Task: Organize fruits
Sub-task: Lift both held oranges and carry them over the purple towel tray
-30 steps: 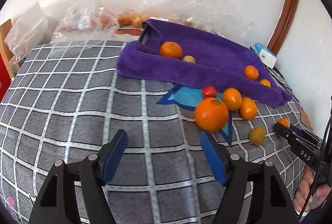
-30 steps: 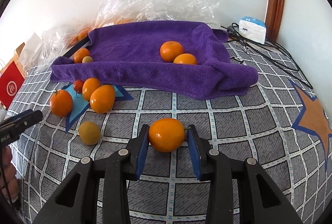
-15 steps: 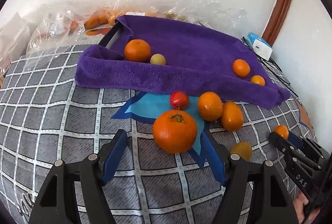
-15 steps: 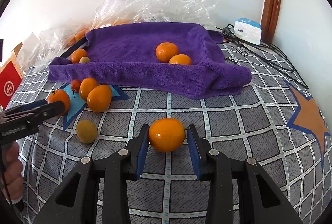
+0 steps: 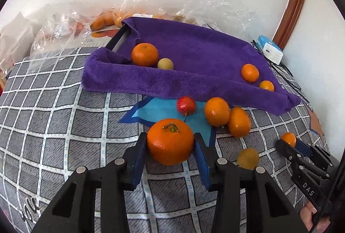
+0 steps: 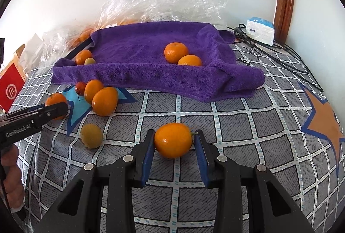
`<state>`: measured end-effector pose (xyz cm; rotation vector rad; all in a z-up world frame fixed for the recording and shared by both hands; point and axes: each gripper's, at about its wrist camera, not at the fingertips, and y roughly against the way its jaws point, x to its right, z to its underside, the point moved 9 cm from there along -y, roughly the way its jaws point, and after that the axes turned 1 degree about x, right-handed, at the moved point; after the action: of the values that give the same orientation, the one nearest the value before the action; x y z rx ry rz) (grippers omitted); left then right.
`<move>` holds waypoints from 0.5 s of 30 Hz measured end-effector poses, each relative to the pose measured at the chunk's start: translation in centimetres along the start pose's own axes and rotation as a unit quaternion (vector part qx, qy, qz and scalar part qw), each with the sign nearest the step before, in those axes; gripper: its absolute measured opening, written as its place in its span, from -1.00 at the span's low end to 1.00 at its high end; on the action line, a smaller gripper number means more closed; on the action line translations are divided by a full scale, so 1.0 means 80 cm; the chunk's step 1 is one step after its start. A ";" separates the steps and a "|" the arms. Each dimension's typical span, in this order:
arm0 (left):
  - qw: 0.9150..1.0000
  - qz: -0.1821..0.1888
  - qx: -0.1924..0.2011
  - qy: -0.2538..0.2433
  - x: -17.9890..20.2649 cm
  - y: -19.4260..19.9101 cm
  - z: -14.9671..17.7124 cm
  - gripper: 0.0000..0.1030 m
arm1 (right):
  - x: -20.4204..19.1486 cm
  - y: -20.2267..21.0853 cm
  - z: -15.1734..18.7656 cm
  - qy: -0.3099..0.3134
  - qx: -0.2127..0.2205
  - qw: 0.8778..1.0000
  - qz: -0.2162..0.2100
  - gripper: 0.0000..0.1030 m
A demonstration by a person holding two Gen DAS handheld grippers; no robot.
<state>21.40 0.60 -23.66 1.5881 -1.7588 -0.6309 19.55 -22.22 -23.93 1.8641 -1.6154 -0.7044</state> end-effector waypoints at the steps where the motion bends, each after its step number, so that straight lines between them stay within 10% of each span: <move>1: 1.000 -0.001 0.000 0.001 -0.003 0.005 0.001 -0.23 | 0.000 -0.001 0.001 0.001 -0.004 1.000 0.000 -0.29; 15: 0.999 -0.014 0.029 0.013 -0.034 0.083 -0.009 -0.23 | -0.021 0.039 -0.011 -0.008 -0.003 1.000 -0.007 -0.29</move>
<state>17.61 4.30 -18.74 1.6568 -1.7525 -0.5738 17.80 -20.85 -21.04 1.8712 -1.6098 -0.7322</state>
